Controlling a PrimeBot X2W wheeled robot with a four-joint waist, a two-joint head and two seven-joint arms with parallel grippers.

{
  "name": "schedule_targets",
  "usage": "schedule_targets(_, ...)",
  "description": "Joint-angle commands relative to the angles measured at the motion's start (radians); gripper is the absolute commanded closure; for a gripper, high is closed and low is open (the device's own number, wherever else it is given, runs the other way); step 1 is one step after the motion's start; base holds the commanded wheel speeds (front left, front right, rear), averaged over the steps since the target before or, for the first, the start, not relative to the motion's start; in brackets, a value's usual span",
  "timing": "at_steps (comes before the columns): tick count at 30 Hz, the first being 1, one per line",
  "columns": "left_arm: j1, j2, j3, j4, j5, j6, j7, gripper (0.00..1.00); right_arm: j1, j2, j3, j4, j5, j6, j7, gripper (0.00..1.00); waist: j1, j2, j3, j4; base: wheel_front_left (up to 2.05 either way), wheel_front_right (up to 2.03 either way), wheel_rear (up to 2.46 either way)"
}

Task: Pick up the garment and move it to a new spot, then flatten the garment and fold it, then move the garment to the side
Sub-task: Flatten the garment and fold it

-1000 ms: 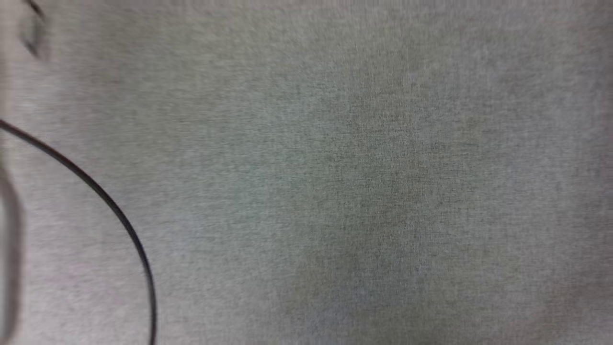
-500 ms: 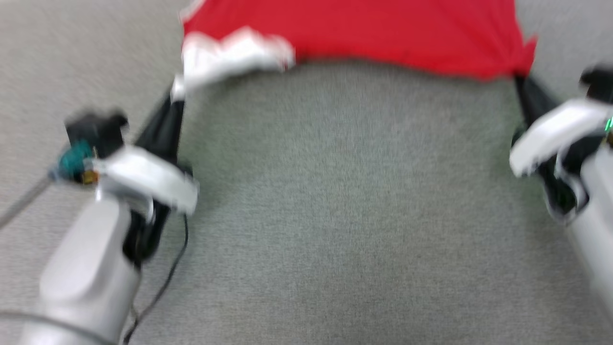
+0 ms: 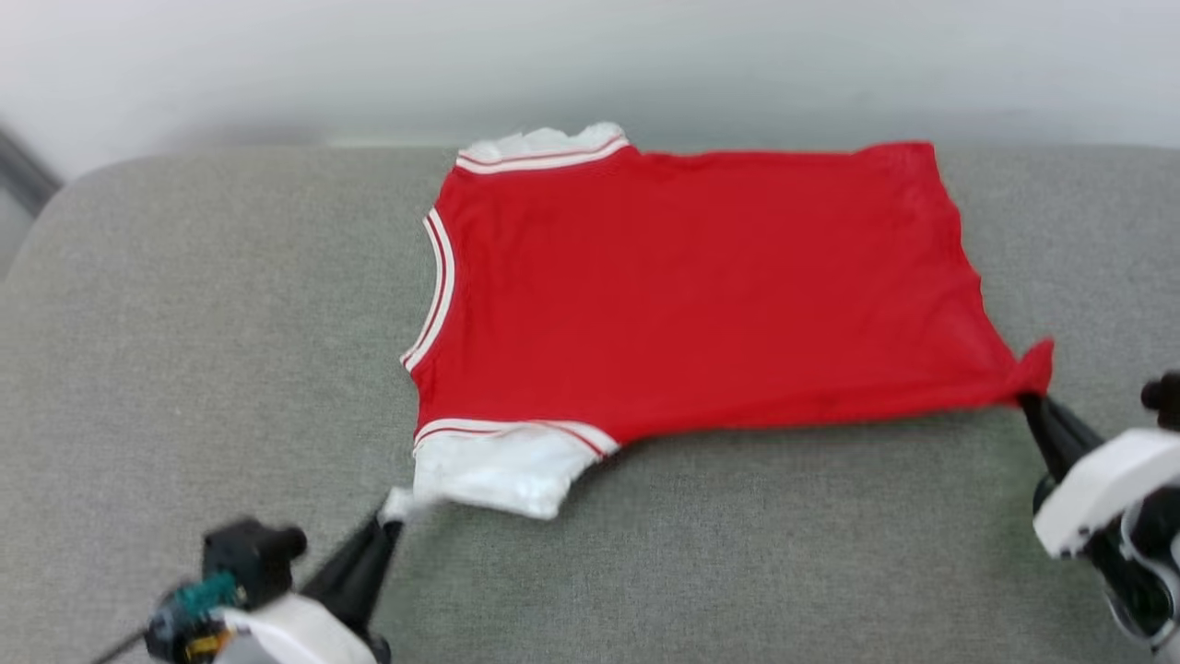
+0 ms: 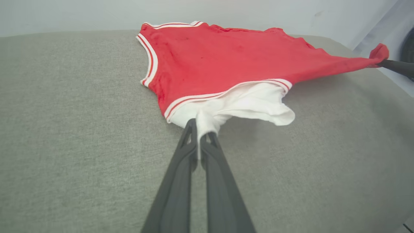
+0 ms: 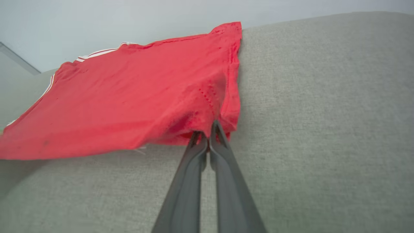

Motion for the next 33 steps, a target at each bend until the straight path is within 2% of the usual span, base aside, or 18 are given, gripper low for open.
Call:
schedule_targets(1, 0.049, 0.001, -0.01, -0.028, -0.006, 0.013, 0.008, 1.0, 0.042, -0.02, 0.001, -0.022, 0.007, -0.001, 0.007, 1.0, 0.0004, 0.0, -0.026, -0.001, 0.0, 0.0, 0.0)
schedule_targets(8, 0.228, 0.006, -0.042, -0.14, -0.032, 0.071, 0.02, 1.0, 0.219, -0.071, -0.053, -0.178, 0.019, -0.001, 0.075, 1.0, 0.0004, 0.0, -0.056, -0.015, 0.0, 0.0, 0.0)
schedule_targets(14, 0.298, 0.023, -0.056, -0.18, -0.042, 0.087, 0.029, 1.0, 0.366, -0.048, -0.15, -0.283, 0.018, -0.001, 0.14, 1.0, 0.0004, 0.0, -0.065, -0.02, 0.0, 0.0, 0.0)
schedule_targets(23, 0.238, 0.03, -0.044, -0.218, -0.008, 0.07, -0.004, 1.0, 0.431, 0.016, -0.271, -0.406, -0.015, -0.001, 0.225, 1.0, 0.0004, 0.0, -0.052, -0.035, 0.0, 0.0, 0.0)
schedule_targets(33, 0.056, -0.007, 0.002, -0.221, 0.024, 0.061, -0.035, 1.0, 0.364, 0.083, -0.388, -0.527, -0.101, -0.001, 0.363, 1.0, 0.0004, 0.0, 0.041, -0.04, 0.0, 0.0, 0.0)
